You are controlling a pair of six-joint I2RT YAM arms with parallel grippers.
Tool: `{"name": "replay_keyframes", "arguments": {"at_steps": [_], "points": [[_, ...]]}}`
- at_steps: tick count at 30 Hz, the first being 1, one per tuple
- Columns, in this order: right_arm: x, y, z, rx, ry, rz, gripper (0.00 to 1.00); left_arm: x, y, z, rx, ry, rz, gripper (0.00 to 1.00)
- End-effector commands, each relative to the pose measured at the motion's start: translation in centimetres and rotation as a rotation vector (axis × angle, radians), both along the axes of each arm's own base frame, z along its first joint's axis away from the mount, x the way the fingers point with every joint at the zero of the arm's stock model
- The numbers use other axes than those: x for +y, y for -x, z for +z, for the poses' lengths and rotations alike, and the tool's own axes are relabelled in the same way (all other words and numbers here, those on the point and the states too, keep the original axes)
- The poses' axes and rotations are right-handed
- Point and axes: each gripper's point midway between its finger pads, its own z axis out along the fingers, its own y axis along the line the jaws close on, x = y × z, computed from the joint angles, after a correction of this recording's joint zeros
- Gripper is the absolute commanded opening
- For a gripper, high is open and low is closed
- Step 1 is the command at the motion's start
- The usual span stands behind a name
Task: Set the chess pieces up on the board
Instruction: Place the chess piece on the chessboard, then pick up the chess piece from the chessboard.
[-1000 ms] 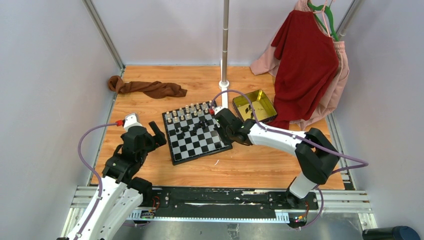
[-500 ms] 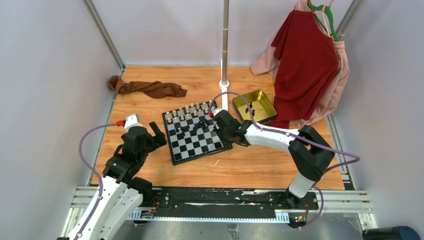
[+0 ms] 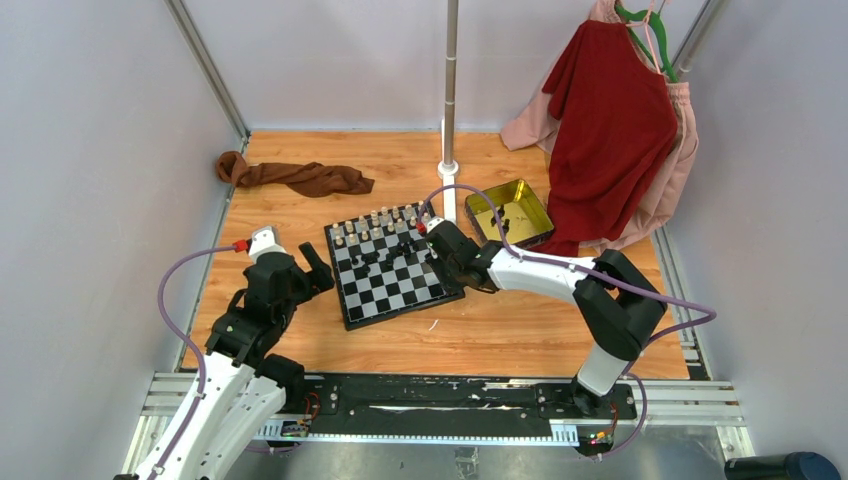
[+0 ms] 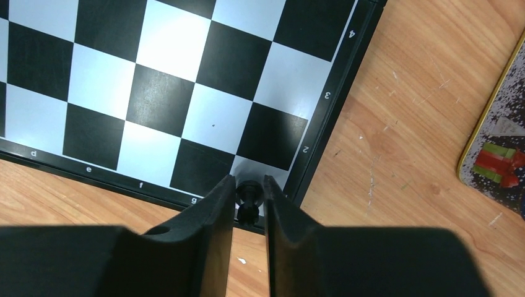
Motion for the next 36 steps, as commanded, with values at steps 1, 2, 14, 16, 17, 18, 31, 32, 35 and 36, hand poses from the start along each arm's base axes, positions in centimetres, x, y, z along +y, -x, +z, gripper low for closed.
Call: {"name": "replay_keyframes", "arguments": {"at_steps": [1,2,14,16,17,18,31,32,35,36], "points": [[-0.2,0.7,-0.6,0.012,0.028,0.001,0.34,-0.4,-0.1,-0.2,-0.005,0.005,-0.016,1.0],[-0.2,0.7,-0.5,0.012,0.028,0.001,0.4,-0.3,0.0,-0.2,-0.005,0.006,-0.015,1.0],[0.8,-0.8,2.9,-0.05,0.016,0.024,0.45,-0.3,0.0,0.0,-0.014,0.006,-0.013,1.0],[1.4,-1.4,3.4,-0.065,0.017,0.031,0.45,-0.3,-0.1,-0.1,-0.014,0.005,-0.012,1.0],[1.7,-1.8,3.6,-0.069,0.022,0.04,0.45,-0.3,-0.1,-0.1,-0.015,0.006,-0.012,1.0],[2.1,-2.2,3.8,-0.075,0.022,0.045,0.45,-0.3,-0.1,-0.1,-0.014,0.007,-0.013,1.0],[6.3,-8.0,3.4,-0.082,-0.021,0.075,0.41,-0.3,0.0,-0.1,-0.009,0.006,-0.015,1.0],[6.4,-8.4,3.3,-0.08,-0.024,0.074,0.41,-0.4,-0.1,-0.1,-0.009,0.006,-0.016,1.0],[6.8,-9.2,3.1,-0.074,-0.032,0.07,0.4,-0.4,-0.1,-0.1,-0.007,0.007,-0.019,1.0],[6.8,-9.5,3.0,-0.073,-0.033,0.067,0.4,-0.4,-0.1,-0.1,-0.007,0.007,-0.02,1.0]]}}
